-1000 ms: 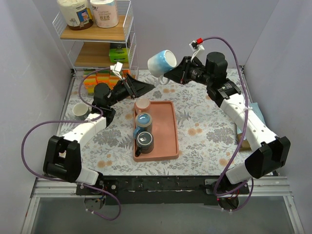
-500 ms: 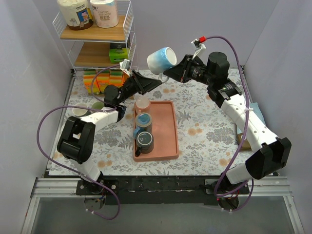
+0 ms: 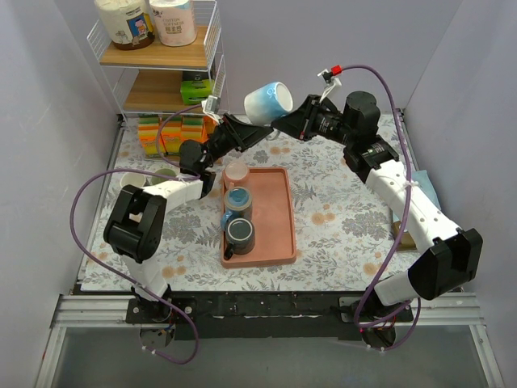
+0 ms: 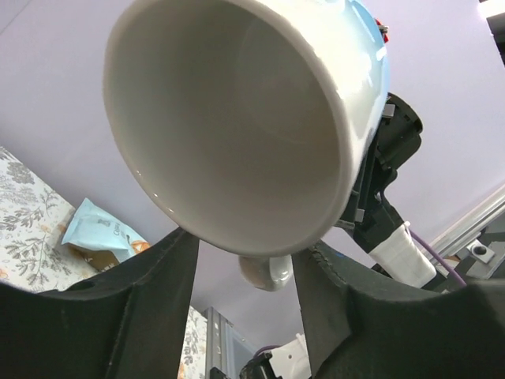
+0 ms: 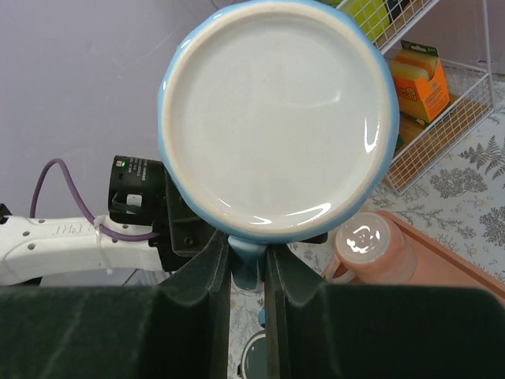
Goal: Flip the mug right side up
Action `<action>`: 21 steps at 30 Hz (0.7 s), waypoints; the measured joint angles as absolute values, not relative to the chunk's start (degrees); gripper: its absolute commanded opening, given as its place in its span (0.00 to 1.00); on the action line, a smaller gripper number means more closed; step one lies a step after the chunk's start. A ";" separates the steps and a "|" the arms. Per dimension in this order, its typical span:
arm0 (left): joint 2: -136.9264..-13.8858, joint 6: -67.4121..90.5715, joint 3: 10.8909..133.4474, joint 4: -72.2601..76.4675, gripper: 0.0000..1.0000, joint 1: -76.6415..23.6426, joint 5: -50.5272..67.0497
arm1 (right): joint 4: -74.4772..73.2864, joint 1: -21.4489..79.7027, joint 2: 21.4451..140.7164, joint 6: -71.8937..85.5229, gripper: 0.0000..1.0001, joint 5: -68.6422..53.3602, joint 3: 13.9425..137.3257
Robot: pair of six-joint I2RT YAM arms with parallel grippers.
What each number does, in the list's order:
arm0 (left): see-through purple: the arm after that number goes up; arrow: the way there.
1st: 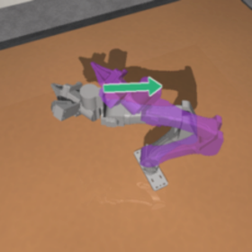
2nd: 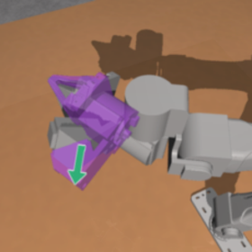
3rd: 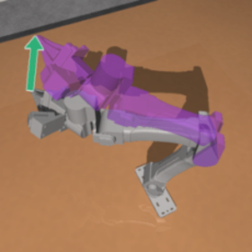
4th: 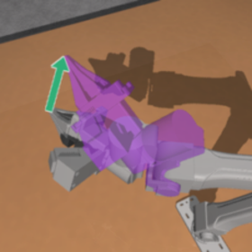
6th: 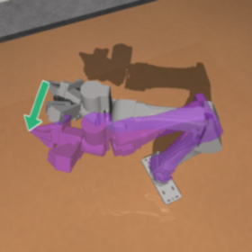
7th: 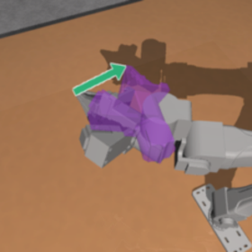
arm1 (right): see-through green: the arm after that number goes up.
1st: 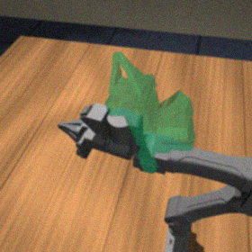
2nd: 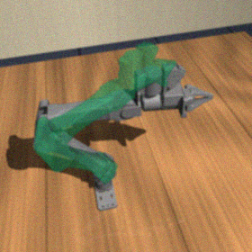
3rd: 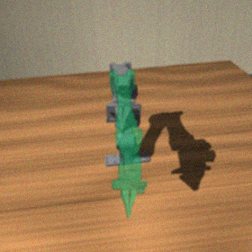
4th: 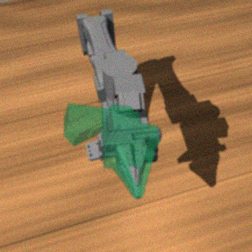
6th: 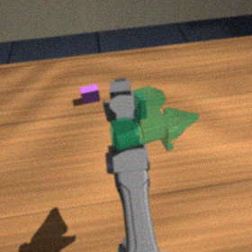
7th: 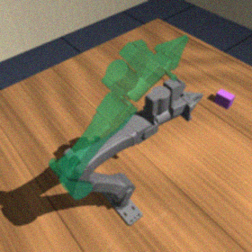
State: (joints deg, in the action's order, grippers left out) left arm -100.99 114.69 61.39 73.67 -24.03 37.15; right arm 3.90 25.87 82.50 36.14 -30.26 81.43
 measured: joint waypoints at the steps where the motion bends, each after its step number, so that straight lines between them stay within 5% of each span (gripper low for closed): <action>1: -101.60 114.72 61.43 73.89 0.44 -24.21 36.91 | 4.58 25.82 82.30 36.29 0.01 -30.26 80.71; 10: -103.66 114.93 62.02 74.54 0.31 -25.06 35.92 | 6.61 25.36 82.08 37.34 0.01 -30.13 78.83; 15: -103.81 115.90 62.50 74.74 0.00 -25.21 35.20 | 8.82 25.08 82.06 36.73 0.01 -29.50 77.71; 21: -105.91 116.40 63.51 74.96 0.00 -25.32 35.05 | 10.11 24.71 81.65 35.62 0.01 -28.27 75.92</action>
State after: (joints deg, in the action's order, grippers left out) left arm -105.91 116.40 63.51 74.96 -25.32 35.05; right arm 10.11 24.71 81.65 35.62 -28.27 75.92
